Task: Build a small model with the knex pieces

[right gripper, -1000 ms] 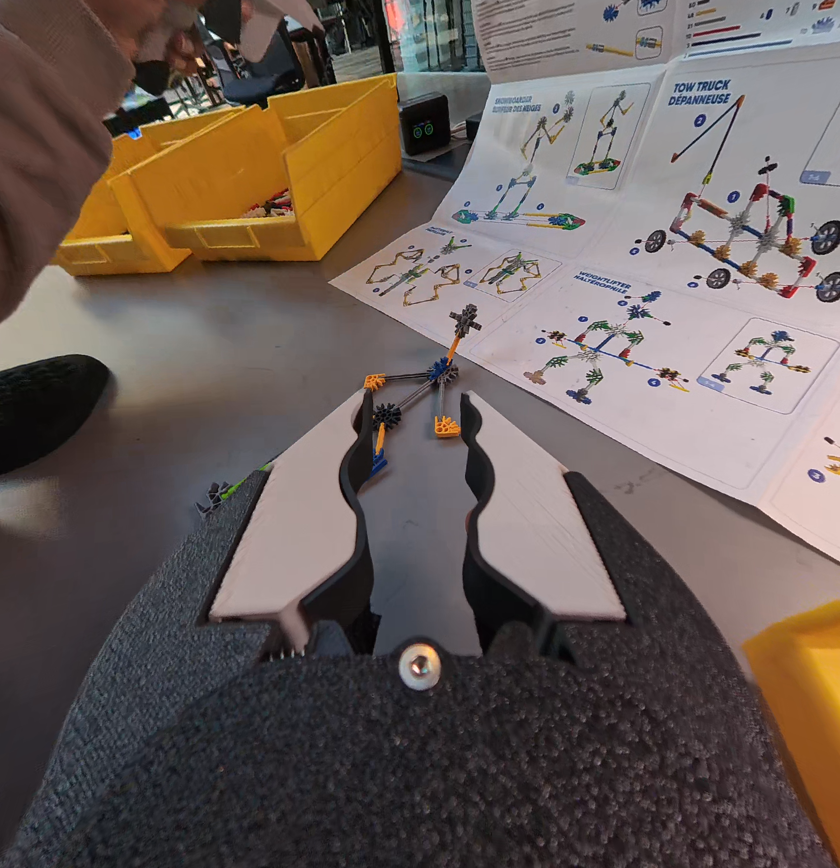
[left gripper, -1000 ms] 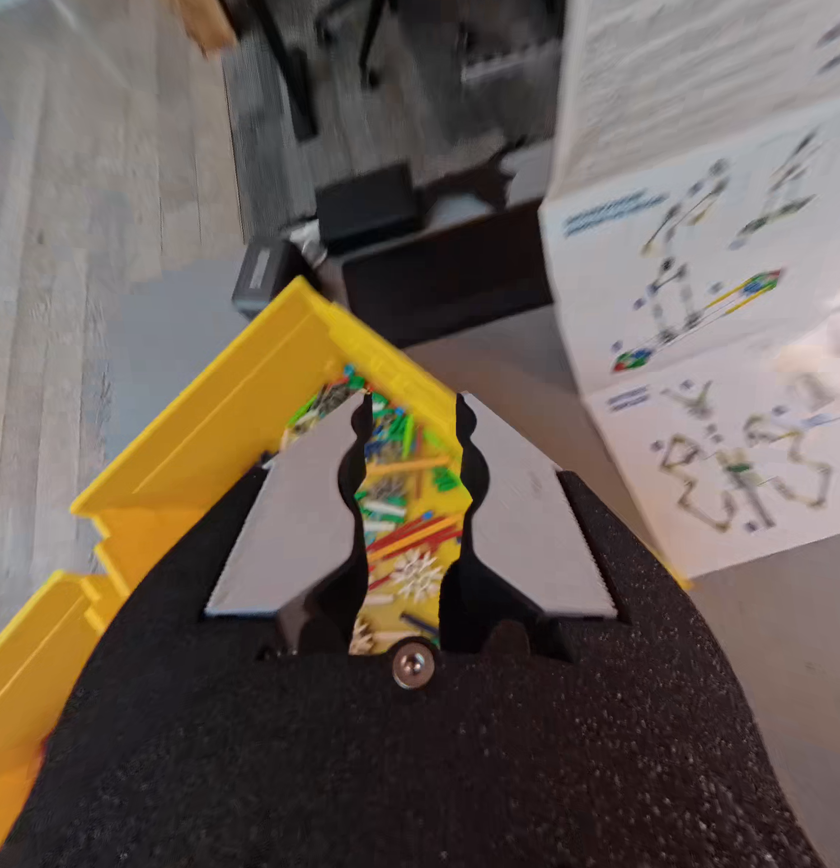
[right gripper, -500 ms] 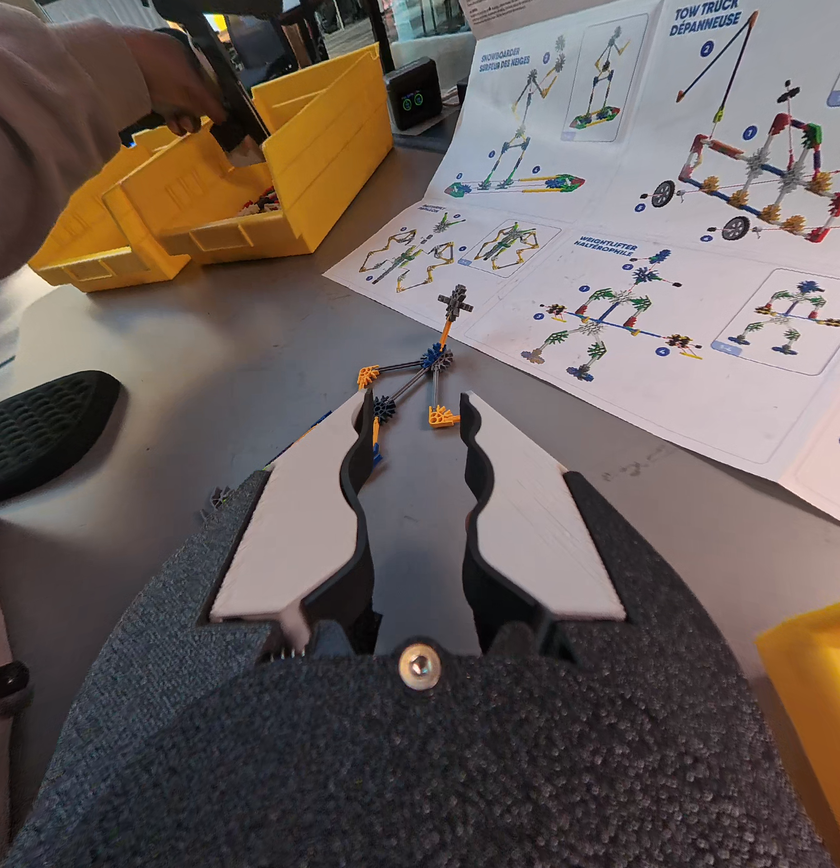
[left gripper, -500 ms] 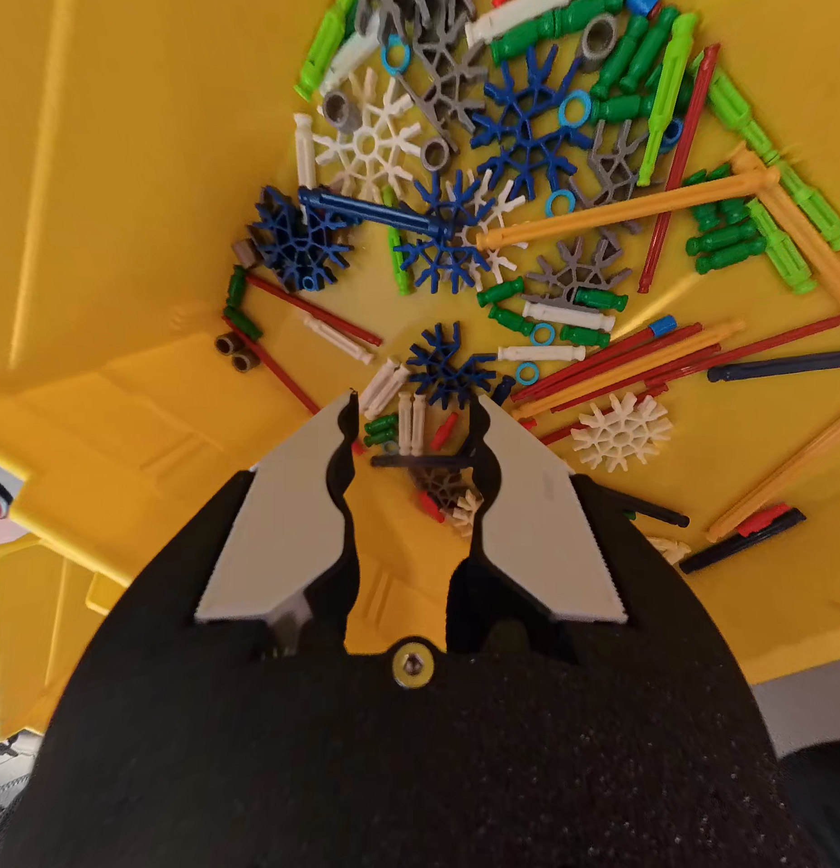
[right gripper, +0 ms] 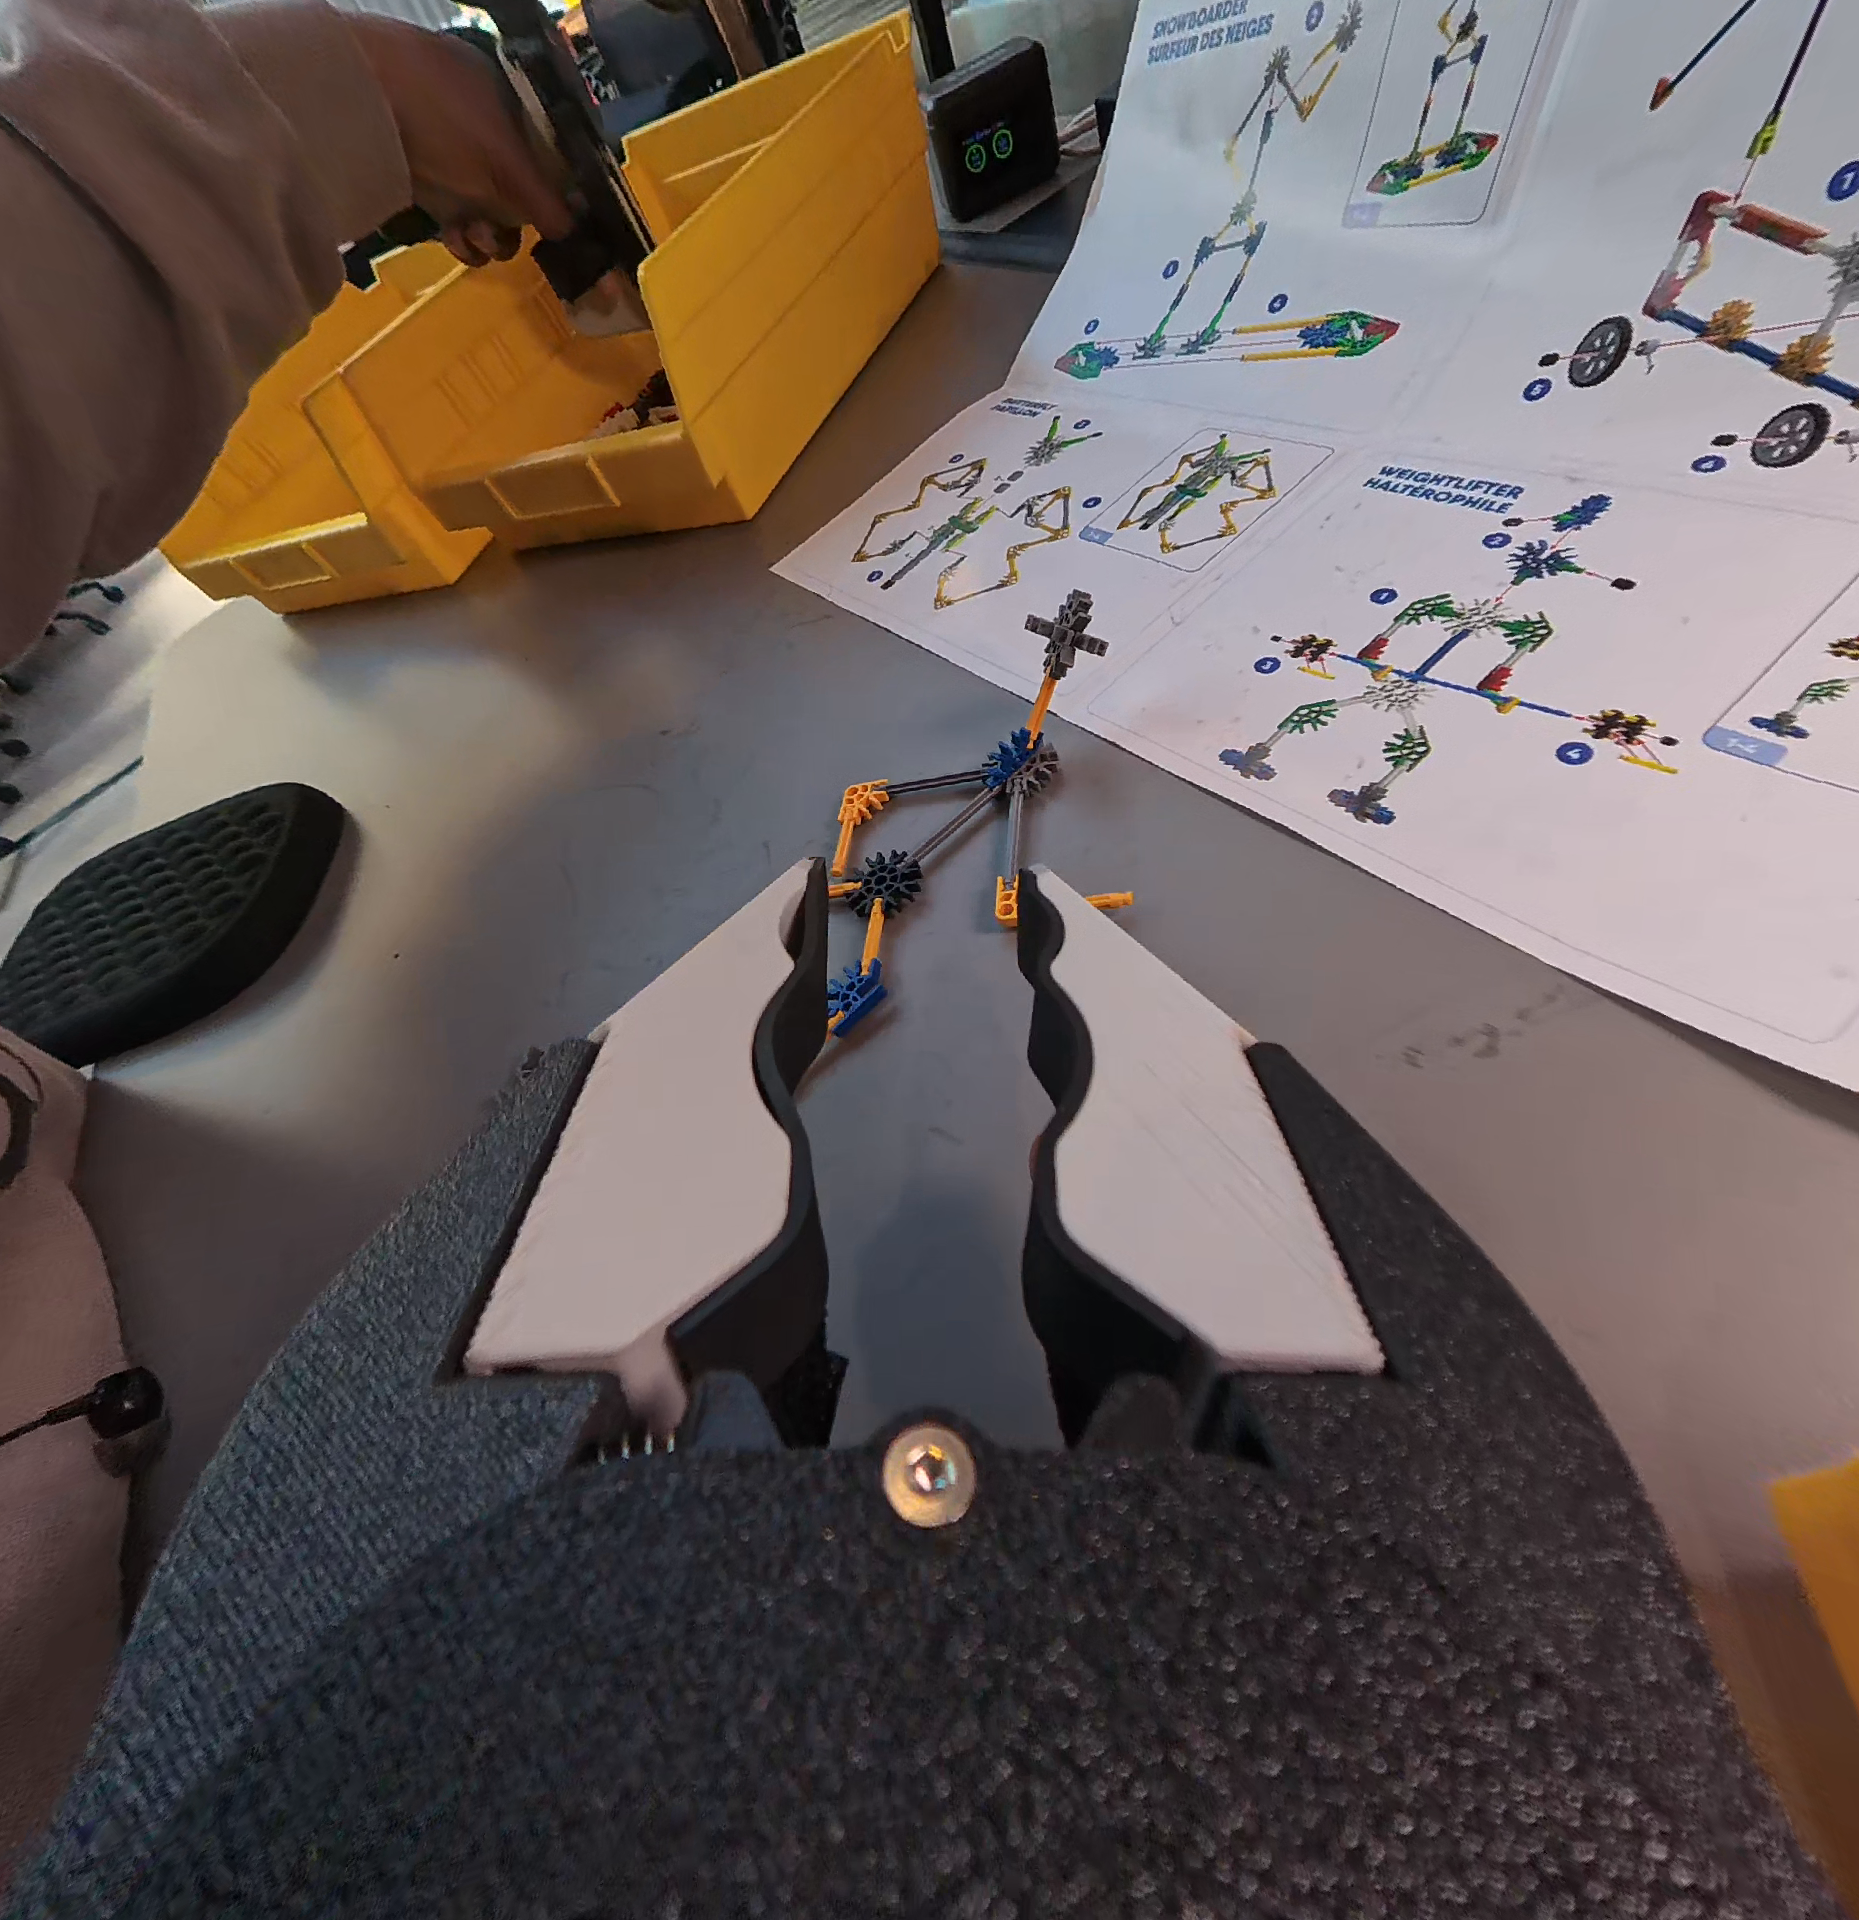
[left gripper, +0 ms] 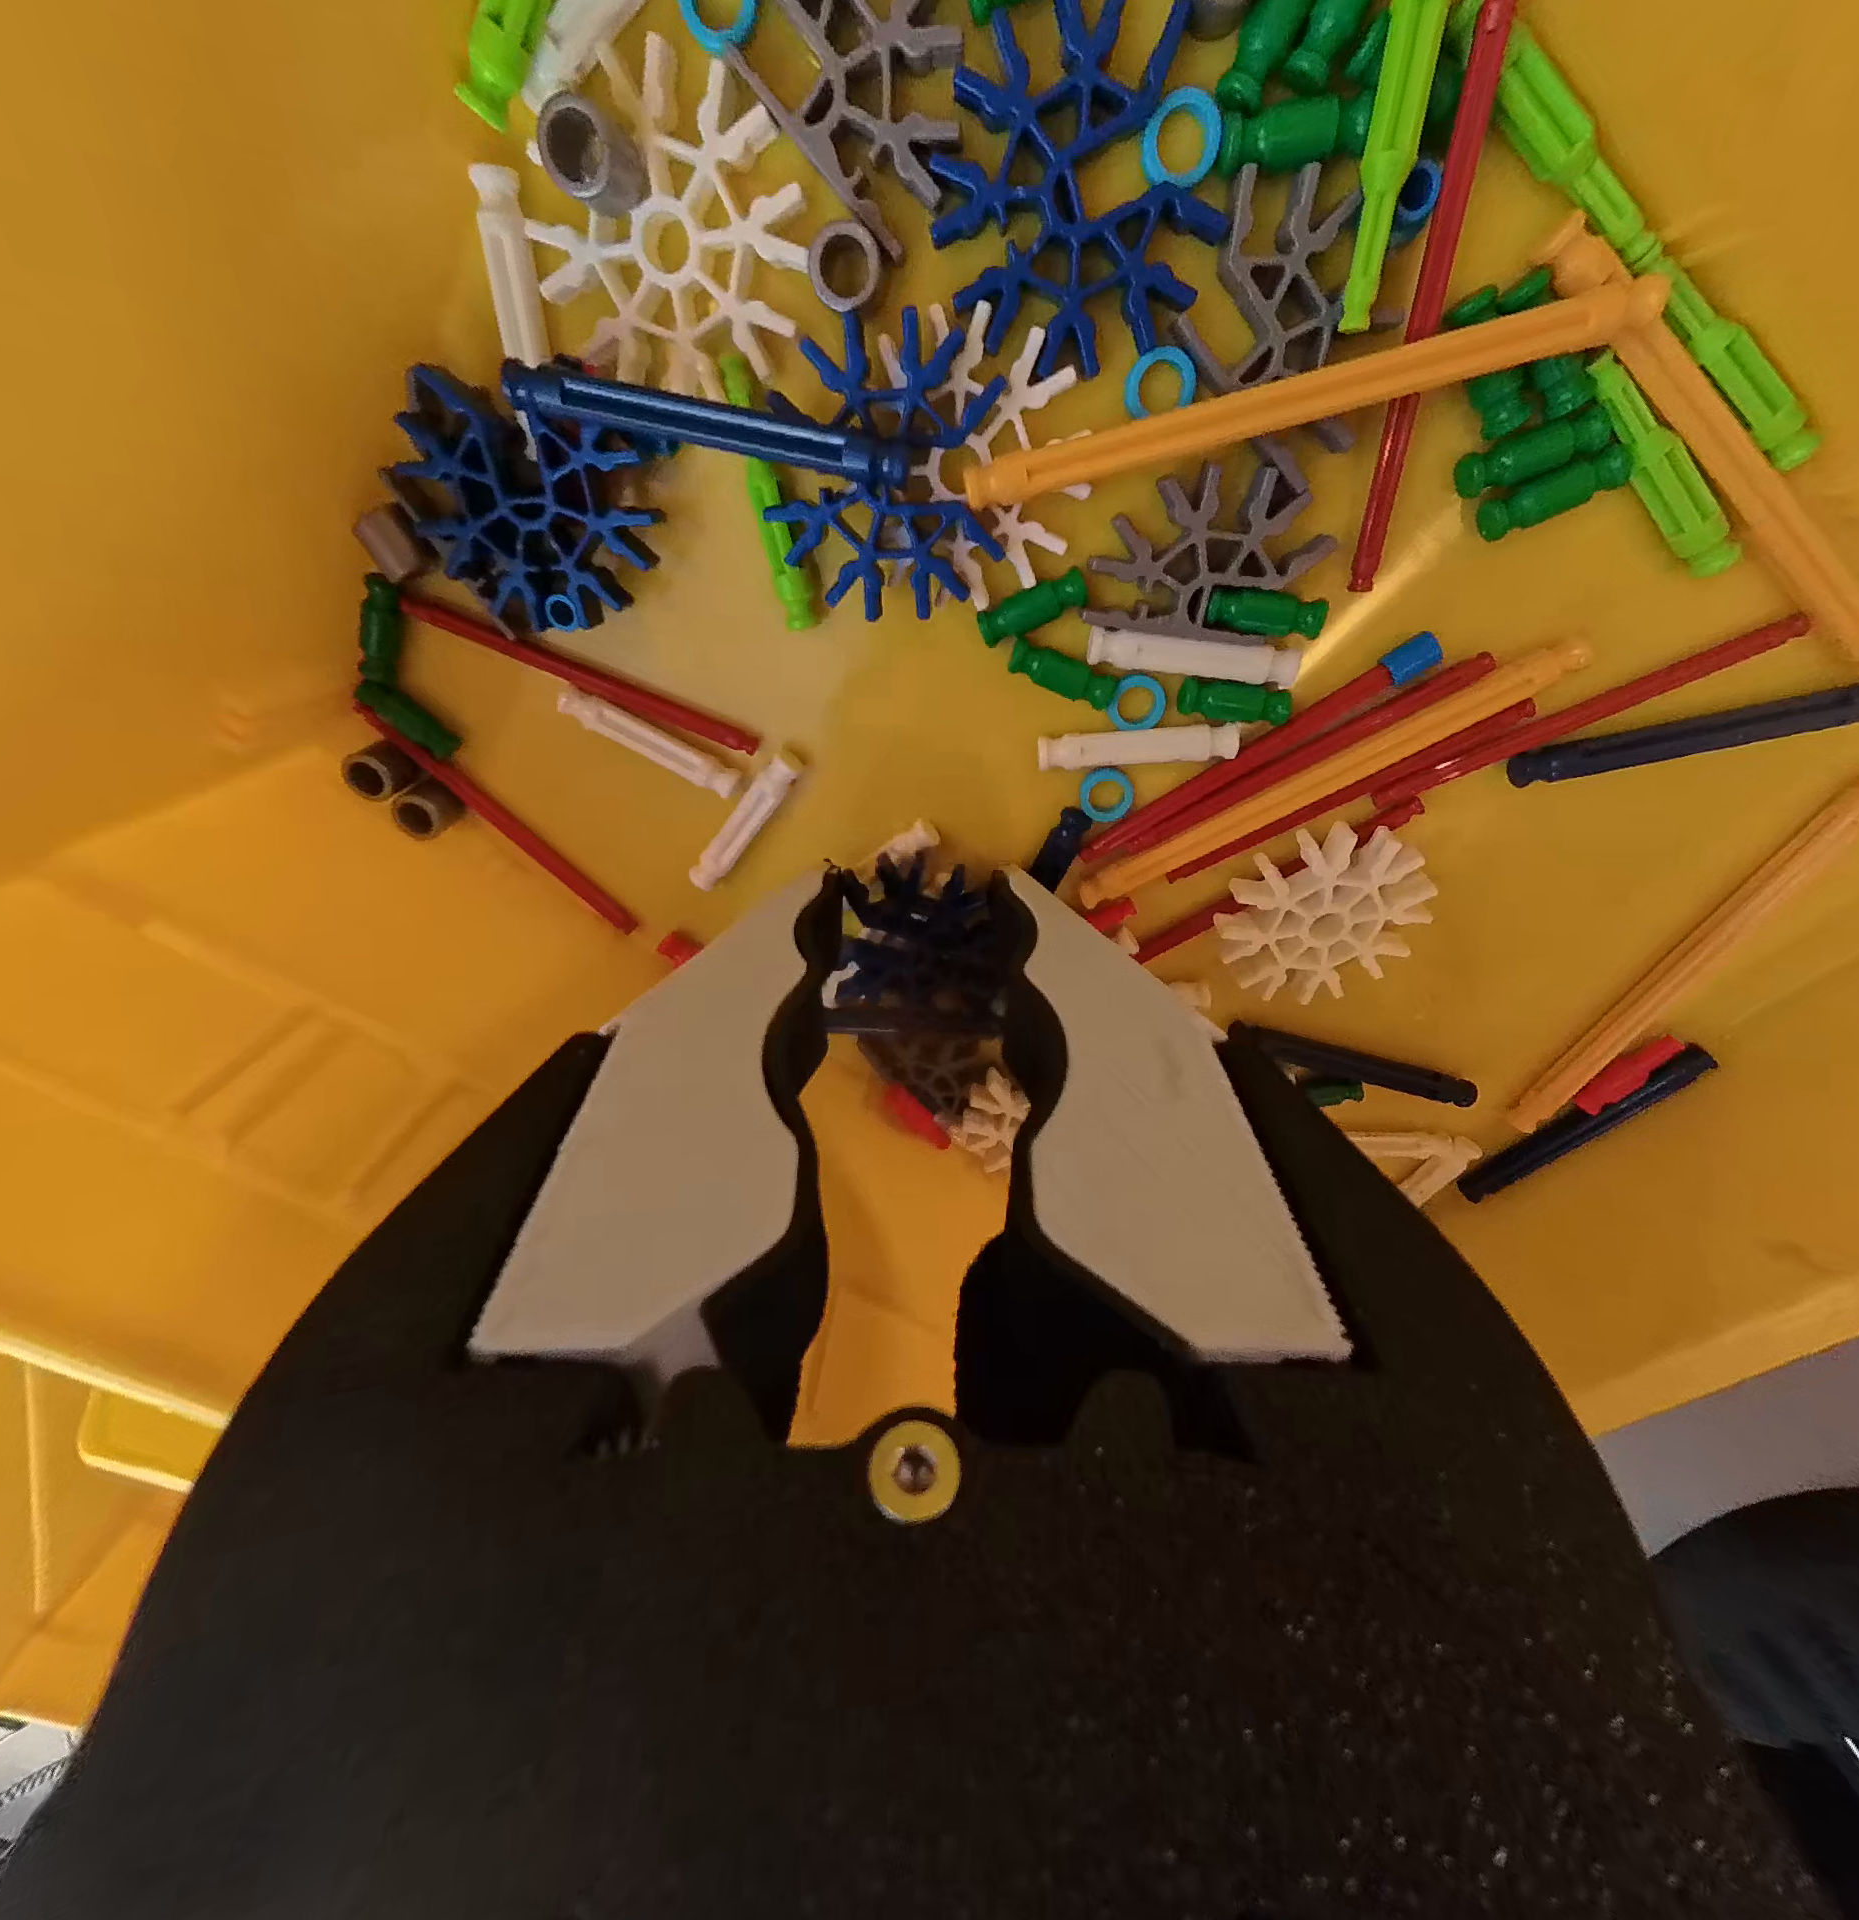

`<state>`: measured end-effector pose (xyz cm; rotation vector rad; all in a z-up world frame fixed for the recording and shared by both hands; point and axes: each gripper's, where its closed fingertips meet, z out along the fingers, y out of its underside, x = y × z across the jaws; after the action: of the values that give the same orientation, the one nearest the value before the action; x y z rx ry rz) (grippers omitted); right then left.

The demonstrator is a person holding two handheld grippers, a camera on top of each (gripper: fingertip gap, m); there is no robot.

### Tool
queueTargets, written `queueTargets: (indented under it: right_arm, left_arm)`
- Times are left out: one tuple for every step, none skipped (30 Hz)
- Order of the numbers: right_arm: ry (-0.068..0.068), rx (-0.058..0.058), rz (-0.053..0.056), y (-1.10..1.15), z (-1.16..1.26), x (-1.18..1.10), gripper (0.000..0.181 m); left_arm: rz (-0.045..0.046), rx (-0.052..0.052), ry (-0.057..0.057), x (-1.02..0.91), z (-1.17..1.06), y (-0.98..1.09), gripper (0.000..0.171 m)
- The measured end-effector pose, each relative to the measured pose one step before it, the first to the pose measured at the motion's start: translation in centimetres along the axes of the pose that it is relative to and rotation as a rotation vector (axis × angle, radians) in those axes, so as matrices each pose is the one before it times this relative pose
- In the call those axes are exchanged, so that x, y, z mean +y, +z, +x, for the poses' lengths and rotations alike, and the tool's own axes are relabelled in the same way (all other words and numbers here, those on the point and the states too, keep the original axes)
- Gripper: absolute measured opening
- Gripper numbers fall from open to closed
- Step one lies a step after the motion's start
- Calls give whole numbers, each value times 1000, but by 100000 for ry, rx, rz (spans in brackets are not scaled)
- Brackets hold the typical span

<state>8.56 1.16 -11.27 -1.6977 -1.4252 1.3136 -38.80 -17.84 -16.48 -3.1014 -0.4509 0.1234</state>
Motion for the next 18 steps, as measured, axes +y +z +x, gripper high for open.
queueTargets:
  right_arm:
    - [-130, -33, -36, 6, -17, -2, 35]
    - [-78, -47, 12, 2, -10, 1, 35]
    - [-47, -14, -17, 0, -8, 5, 35]
    - [-53, -9, -93, 4, -7, 12, 35]
    - [-132, 26, -116, 15, -15, 17, 35]
    - [-227, 40, -142, 21, -18, 10, 35]
    - [-305, 110, -100, 9, -23, 18, 35]
    - [-373, 112, 18, -5, -22, 0, 35]
    - [-374, 198, 90, -8, -20, -3, 35]
    - [-393, 269, 156, -18, -2, -20, 35]
    - [-427, 95, 143, -16, -43, -14, 35]
    - [-488, -34, 135, -7, -57, -17, 35]
    - [-676, -244, 162, -17, -108, -27, 35]
    - [-829, -60, 99, -12, -97, -3, 36]
    - [-907, 315, 30, 4, -57, 2, 38]
    - [-1097, -4, 118, -2, -124, -19, 39]
    - [-1245, -32, 159, -12, -147, -13, 40]
    - [-1266, 386, 139, -16, -100, -20, 41]
  left_arm:
    - [814, -15, 510, 8, 52, -193, 28]
    - [1227, -224, 404, -48, 10, -275, 28]
    - [1411, -127, 222, -67, 6, -322, 28]
    - [1293, 171, 172, -65, 62, -352, 28]
    - [1100, 266, 344, -40, 114, -381, 28]
    - [1005, 2, 557, -17, 121, -404, 28]
    - [1084, -239, 747, -36, 154, -446, 28]
    - [1341, -27, 945, -95, 298, -530, 28]
    - [1662, 218, 1308, -156, 493, -625, 28]
    - [2054, 547, 1993, -233, 751, -720, 28]
    - [2446, 899, 2777, -339, 1063, -794, 28]
    - [2540, 874, 3435, -404, 1302, -829, 28]
    - [2479, 1067, 4089, -462, 1585, -800, 28]
    - [2425, 1537, 4608, -530, 1865, -730, 28]
    - [2322, 1887, 4986, -576, 2104, -624, 28]
    - [2150, 2037, 5326, -635, 2265, -505, 28]
    - [1839, 2031, 5405, -653, 2329, -328, 28]
    - [1748, 2221, 5289, -697, 2378, -135, 28]
